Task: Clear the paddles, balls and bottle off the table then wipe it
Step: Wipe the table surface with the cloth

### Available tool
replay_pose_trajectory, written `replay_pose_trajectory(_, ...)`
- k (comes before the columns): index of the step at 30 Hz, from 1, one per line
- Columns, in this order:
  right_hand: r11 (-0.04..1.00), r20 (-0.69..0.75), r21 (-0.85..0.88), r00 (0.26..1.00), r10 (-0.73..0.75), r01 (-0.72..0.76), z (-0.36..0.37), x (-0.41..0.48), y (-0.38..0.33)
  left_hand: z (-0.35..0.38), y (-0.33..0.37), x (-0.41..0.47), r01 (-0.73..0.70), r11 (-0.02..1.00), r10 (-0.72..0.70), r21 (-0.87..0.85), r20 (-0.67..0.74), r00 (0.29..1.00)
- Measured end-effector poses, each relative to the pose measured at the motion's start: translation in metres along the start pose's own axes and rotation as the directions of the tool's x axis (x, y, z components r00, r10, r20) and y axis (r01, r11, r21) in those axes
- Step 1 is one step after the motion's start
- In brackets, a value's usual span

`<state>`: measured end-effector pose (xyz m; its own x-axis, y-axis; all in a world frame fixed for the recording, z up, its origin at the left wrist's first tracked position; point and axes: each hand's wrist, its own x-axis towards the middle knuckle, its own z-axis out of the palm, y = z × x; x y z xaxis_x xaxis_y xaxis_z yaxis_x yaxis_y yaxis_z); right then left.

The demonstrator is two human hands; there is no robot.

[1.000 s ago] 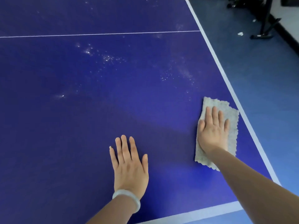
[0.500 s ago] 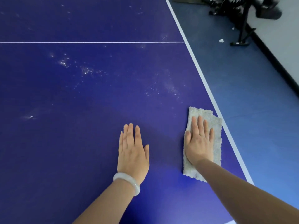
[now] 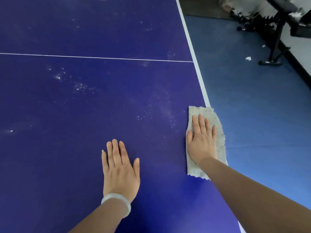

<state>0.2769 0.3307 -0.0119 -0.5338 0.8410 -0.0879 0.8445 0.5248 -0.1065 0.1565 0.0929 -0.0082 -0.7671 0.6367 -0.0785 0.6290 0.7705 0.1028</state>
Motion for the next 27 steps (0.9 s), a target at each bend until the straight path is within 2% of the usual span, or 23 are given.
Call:
replay_pose_trajectory(4,0.999,0.041,0.025,0.998,-0.048,0.047,-0.009,0.026,0.006,-0.002,0.003,-0.001,0.025,0.999,-0.025,0.038,0.001,1.000)
replay_pose_trajectory(10,0.975,-0.013,-0.061,0.976,-0.217,0.215,0.000,-0.056,0.029,0.002,0.003,0.000,0.030,0.998,-0.030,0.057,-0.011,0.999)
replay_pose_trajectory(14,0.958,0.023,-0.054,0.960,-0.280,0.281,-0.008,-0.003,0.022,0.004,0.002,-0.001,0.024,0.998,-0.022,0.051,-0.028,0.999)
replay_pose_trajectory(18,0.990,0.043,0.006,0.989,-0.139,0.139,-0.021,0.101,0.009,0.004,0.001,0.001,0.031,0.998,-0.029,0.049,-0.034,0.999)
replay_pose_trajectory(20,0.995,0.065,0.028,0.993,-0.101,0.099,-0.024,0.126,0.005,0.005,0.002,0.001,0.034,0.998,-0.032,0.054,-0.039,0.999)
replay_pose_trajectory(25,0.994,-0.012,0.024,0.995,-0.103,0.103,-0.011,0.074,0.008,0.003,0.003,0.000,0.032,0.998,-0.030,0.051,-0.041,0.999)
replay_pose_trajectory(27,0.991,0.019,0.017,0.991,-0.133,0.133,-0.008,0.062,0.009,0.002,0.004,0.000,0.037,0.998,-0.036,0.048,-0.029,0.999)
